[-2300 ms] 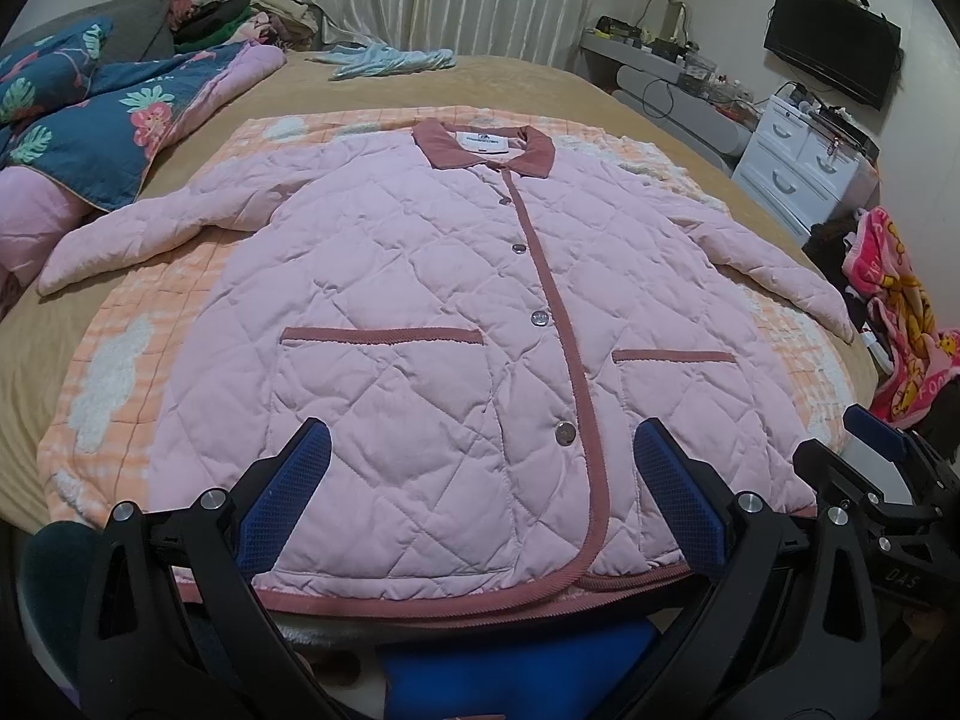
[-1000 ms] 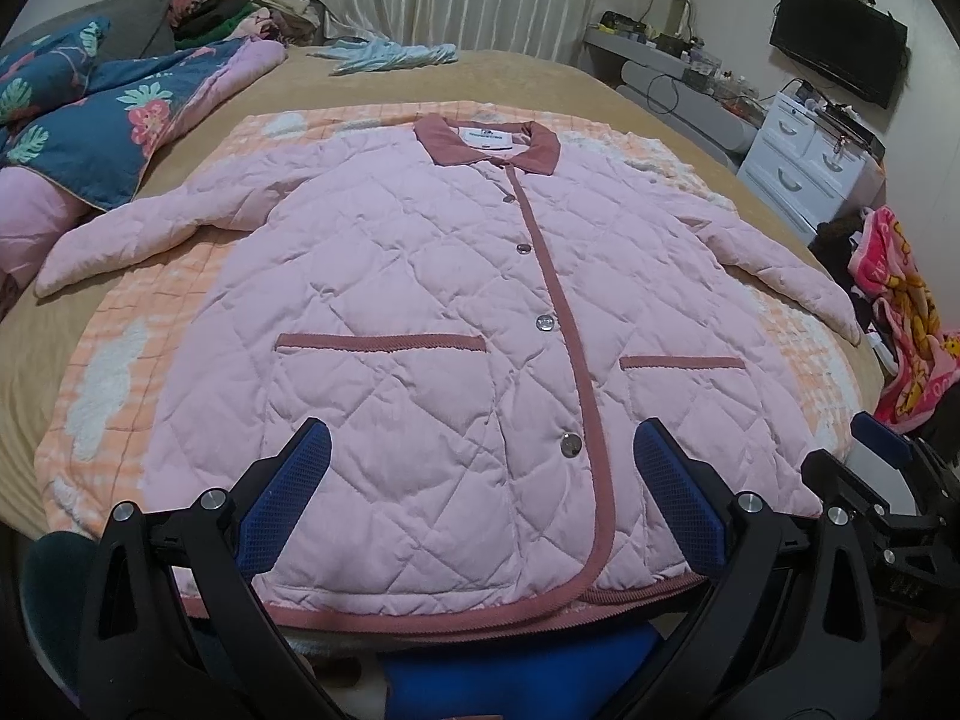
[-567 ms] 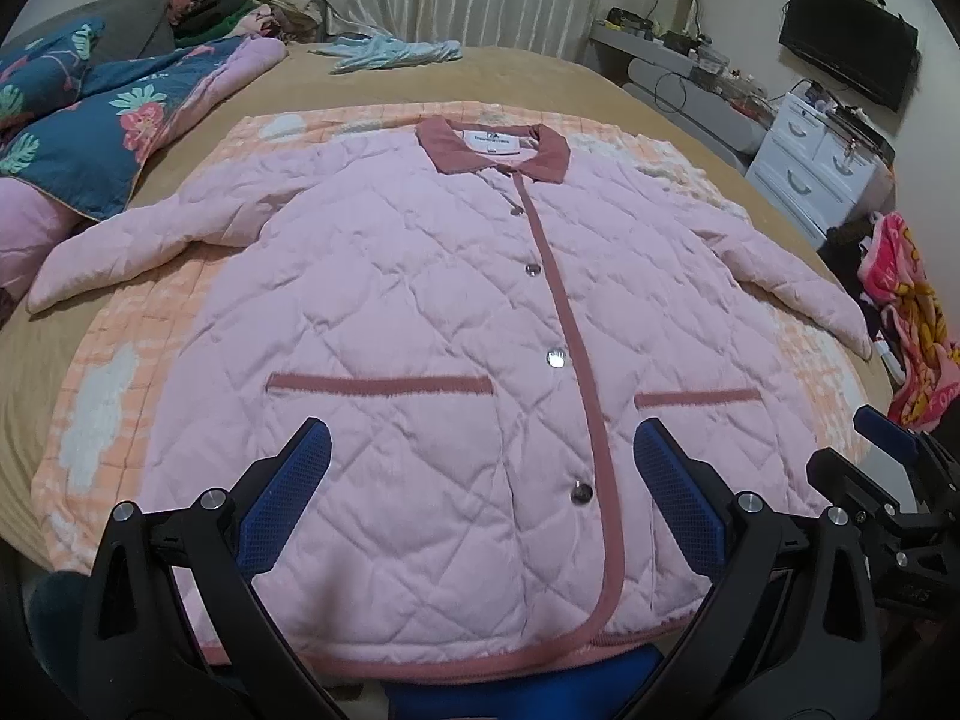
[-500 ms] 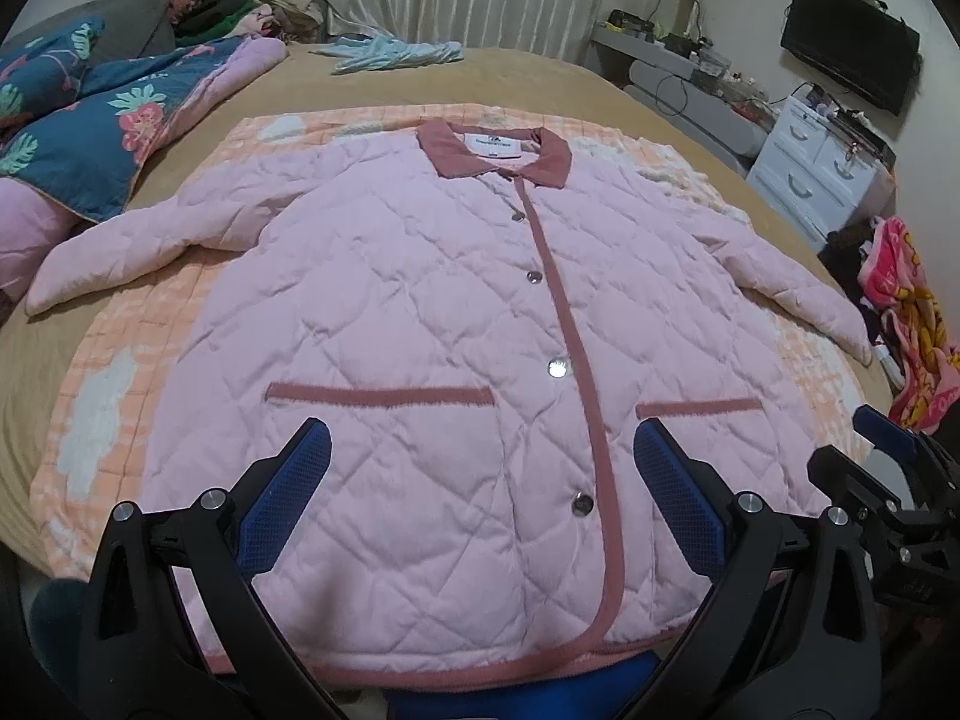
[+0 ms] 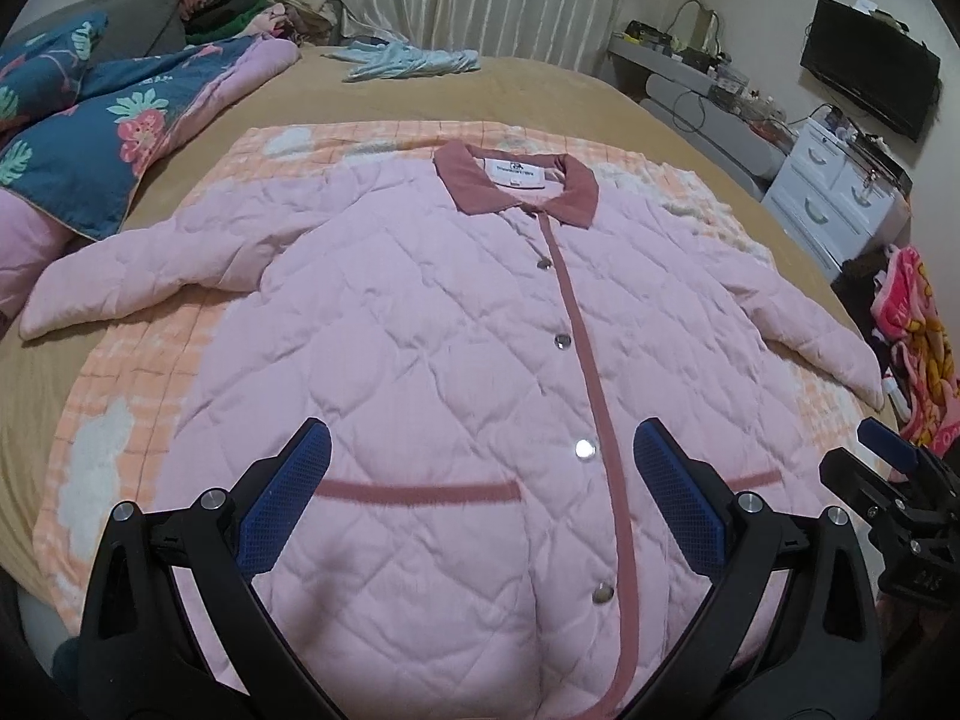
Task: Fold large clothes
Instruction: 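Lower the right gripper onto the jacket sleeve nearest it and grasp the cuff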
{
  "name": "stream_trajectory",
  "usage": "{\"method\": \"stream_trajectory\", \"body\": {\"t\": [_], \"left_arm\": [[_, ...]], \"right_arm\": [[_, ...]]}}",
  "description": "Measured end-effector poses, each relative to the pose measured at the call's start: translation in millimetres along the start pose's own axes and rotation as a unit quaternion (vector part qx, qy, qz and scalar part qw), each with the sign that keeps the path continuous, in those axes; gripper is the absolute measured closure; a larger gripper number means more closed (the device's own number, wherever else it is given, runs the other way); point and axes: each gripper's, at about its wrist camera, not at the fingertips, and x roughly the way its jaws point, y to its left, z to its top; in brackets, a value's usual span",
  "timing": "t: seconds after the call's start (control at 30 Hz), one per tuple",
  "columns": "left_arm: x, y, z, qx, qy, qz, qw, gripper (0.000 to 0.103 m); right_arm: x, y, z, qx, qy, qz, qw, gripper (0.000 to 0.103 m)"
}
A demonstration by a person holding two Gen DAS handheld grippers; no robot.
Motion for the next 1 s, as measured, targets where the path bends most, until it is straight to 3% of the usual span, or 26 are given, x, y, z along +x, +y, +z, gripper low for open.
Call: {"method": "stream_trajectory", "body": {"t": [0.37,0.73,1.0], "left_arm": [[25,-12,36,0.002,0.006,0.003,1.0000,0.008],[43,-47,77,0.022,0.008,-0.032,0.9992,0.008],[61,-67,94,0.026,0.011,-0.032,0.9991,0.008]], "right_arm": [[9,-27,36,0.032,-0.009,-0.021,0.999,0.004],[5,-69,74,0.069,-0.034,-0.060,0.995,0.004],[8,-104,89,0.097,-0.043,-0.080,0.991,0.004]]}}
